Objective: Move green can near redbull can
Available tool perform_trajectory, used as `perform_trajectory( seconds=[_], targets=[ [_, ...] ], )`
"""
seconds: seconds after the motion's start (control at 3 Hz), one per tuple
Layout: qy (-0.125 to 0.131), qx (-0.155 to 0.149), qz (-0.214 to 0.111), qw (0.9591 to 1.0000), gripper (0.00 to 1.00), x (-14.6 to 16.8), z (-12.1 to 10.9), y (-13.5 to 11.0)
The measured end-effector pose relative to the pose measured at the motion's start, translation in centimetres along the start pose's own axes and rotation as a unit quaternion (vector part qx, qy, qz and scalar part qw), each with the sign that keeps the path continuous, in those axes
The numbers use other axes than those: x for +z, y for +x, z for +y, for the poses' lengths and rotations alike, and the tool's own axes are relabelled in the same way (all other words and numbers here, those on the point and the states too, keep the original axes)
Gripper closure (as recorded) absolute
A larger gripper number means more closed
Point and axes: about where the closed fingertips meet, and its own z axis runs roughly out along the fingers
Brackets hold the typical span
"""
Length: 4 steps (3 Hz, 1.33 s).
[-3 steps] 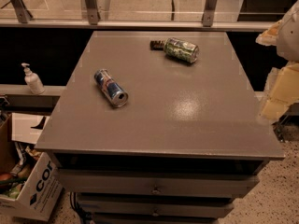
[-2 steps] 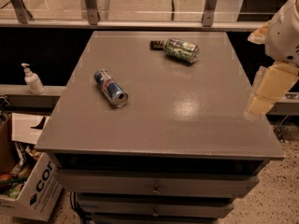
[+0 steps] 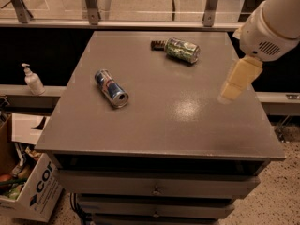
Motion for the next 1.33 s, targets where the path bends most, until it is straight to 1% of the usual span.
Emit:
perform_trajectory(
  seconds=[0.33,0.67,1.0,1.33],
  targets=[
    [0.014,0.017,-0.011,0.9997,0.00,2.5,-2.6,-0.8],
    [0.033,0.025,-0.035,0.9985,0.00,4.2,-5.5,-2.3],
    [0.033,0.025,-0.035,0.9985,0.00,4.2,-5.5,-2.3],
    [0.041,0.028,-0.046,0.9977,0.00,4.8,-5.9,-2.7]
  ],
)
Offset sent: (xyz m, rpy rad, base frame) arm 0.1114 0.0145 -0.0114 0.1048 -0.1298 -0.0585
